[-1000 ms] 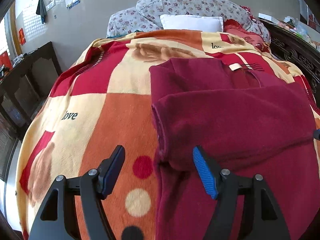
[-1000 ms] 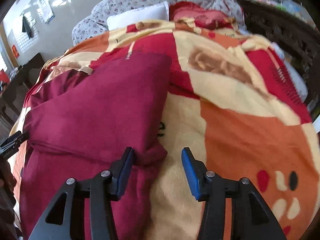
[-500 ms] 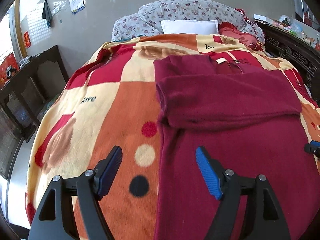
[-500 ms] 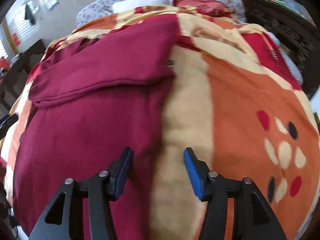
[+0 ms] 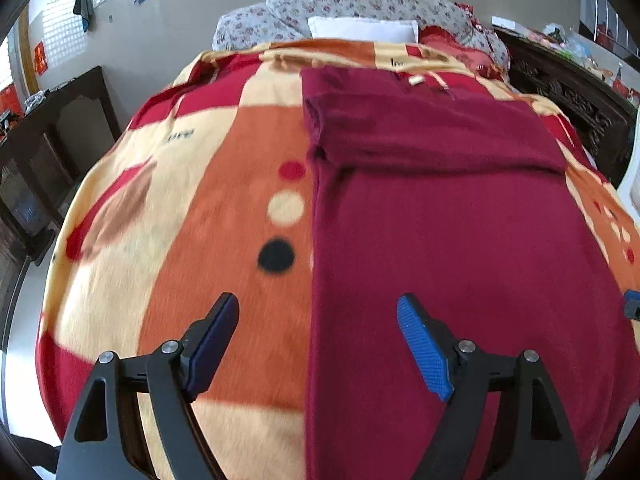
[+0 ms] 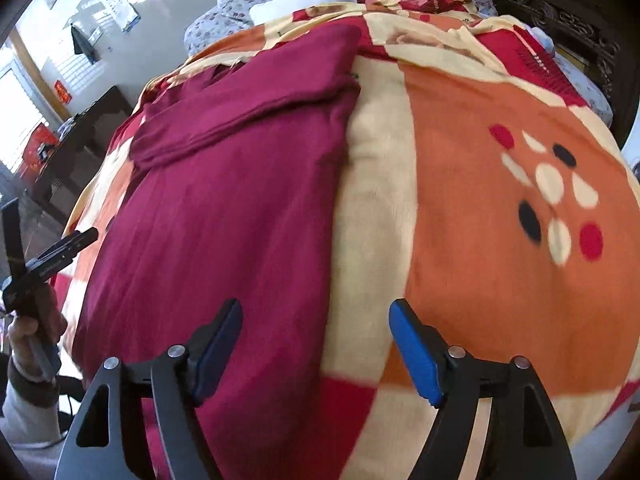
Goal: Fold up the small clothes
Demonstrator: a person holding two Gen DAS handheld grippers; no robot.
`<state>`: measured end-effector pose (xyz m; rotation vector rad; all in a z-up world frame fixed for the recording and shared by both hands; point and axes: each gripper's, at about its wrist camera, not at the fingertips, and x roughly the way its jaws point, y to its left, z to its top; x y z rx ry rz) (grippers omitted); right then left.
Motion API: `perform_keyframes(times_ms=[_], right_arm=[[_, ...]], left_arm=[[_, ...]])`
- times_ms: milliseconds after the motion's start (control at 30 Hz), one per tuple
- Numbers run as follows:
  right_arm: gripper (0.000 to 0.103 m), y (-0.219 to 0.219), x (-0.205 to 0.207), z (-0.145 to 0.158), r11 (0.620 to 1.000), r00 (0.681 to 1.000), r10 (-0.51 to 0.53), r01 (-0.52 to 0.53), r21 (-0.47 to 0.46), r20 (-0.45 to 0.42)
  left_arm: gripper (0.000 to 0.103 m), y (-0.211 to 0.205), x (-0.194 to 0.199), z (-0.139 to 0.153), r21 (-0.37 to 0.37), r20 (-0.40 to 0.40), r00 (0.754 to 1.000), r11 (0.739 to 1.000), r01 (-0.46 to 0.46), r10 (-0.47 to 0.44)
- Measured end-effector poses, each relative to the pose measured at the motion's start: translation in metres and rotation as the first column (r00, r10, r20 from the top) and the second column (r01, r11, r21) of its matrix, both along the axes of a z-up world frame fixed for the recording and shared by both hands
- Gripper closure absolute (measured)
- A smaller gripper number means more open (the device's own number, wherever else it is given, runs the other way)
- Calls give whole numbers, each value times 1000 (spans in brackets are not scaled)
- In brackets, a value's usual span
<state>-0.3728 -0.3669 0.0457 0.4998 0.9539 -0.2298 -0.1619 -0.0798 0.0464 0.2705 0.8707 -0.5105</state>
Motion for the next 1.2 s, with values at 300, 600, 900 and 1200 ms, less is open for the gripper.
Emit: perform_keyframes(times_ms=[300, 600, 900, 1200], right_arm=[[20, 14, -26, -4, 995, 1000, 26, -26, 94, 10], [15, 32, -24, -10, 988, 997, 71, -71, 136, 1], [13, 43, -26, -8, 989, 996, 89, -87, 122, -8], [12, 46, -28, -12, 992, 997, 78, -78, 99, 3]], left_arm=[[22, 38, -21, -17, -66, -134, 991, 997, -35, 26], [22, 51, -40, -27, -26, -145, 989, 999, -47, 42], [18, 47, -45, -31, 8, -111, 993, 999, -50, 50], [16, 49, -44, -33, 4, -144, 989, 999, -44, 44]])
